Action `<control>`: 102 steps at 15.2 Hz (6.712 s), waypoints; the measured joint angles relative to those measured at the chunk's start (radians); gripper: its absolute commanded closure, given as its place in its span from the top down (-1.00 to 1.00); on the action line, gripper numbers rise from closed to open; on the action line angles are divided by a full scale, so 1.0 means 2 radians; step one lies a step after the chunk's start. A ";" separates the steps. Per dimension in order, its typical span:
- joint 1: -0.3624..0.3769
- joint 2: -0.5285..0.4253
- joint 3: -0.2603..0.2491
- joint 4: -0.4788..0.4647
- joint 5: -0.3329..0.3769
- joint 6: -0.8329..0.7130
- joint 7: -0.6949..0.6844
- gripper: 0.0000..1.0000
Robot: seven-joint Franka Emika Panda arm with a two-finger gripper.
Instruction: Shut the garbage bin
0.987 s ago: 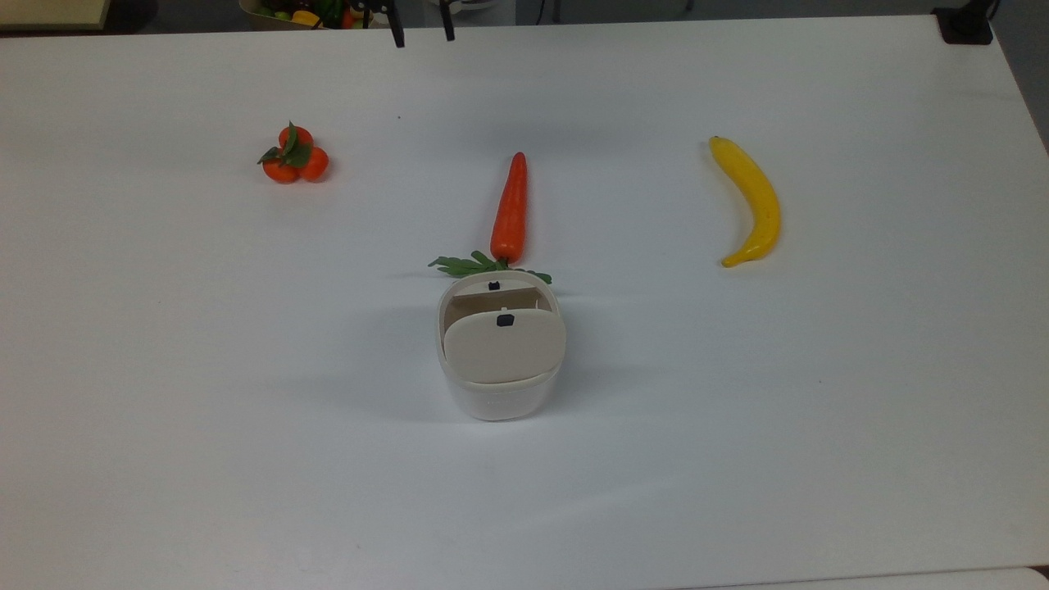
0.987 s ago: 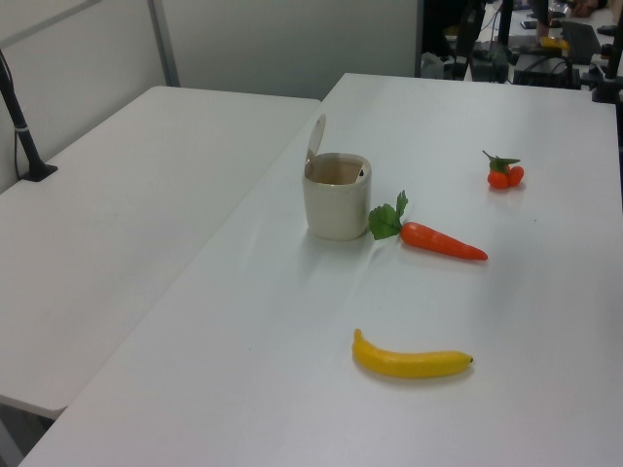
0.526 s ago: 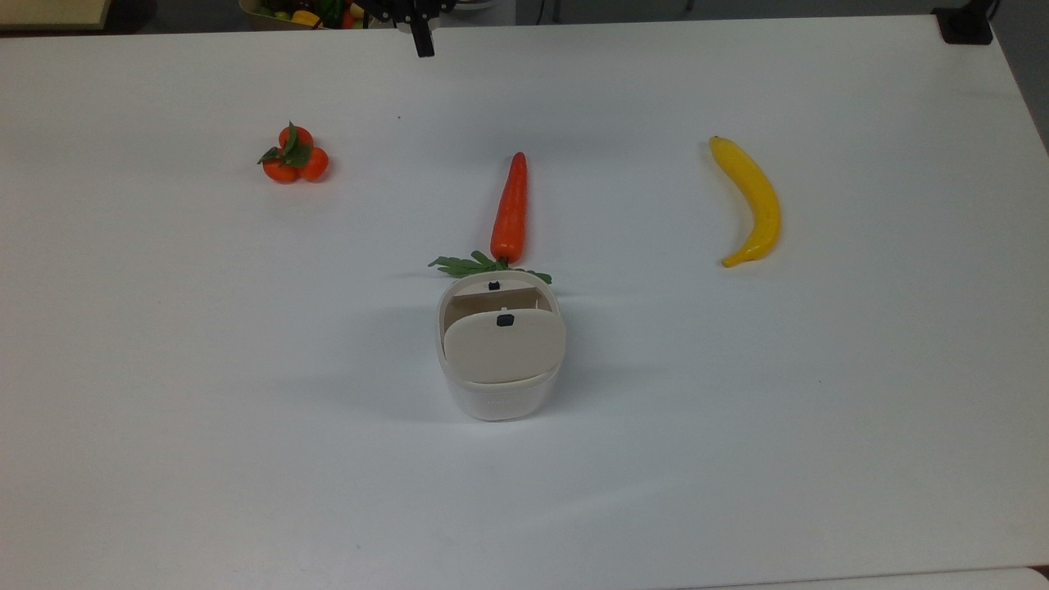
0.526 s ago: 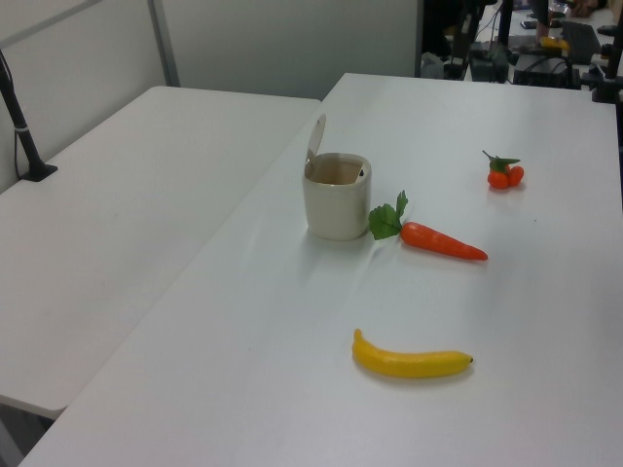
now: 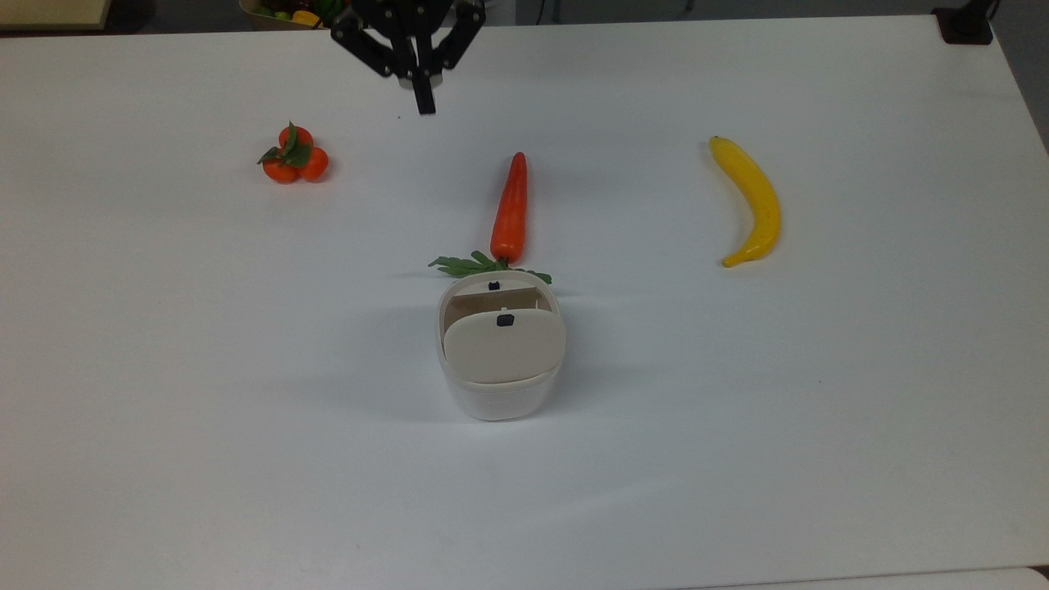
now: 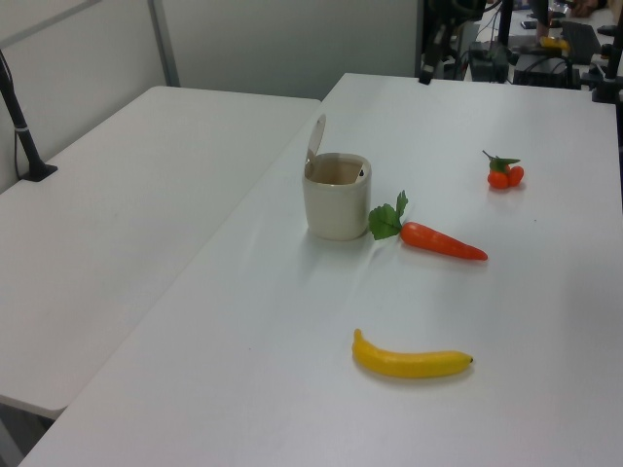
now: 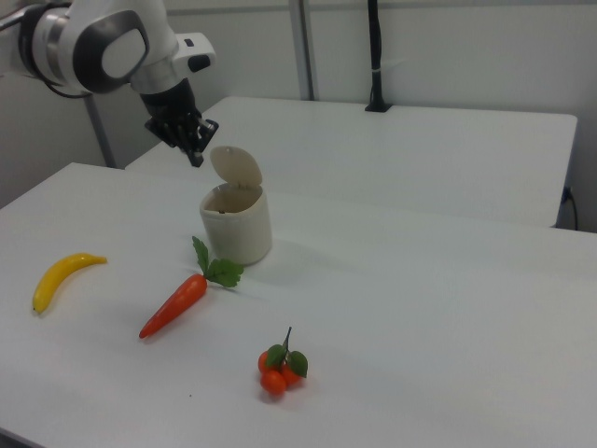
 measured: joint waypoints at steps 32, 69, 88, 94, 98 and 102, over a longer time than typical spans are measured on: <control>0.013 0.196 0.043 0.046 0.013 0.414 0.051 -1.00; 0.005 0.158 0.044 -0.008 -0.007 0.214 0.051 -1.00; -0.007 0.068 0.043 0.013 -0.009 0.028 0.058 1.00; -0.016 0.012 0.043 0.031 -0.008 -0.117 0.095 1.00; -0.006 -0.013 0.049 0.031 -0.007 -0.146 0.158 1.00; 0.008 -0.033 0.054 0.031 -0.007 -0.179 0.176 1.00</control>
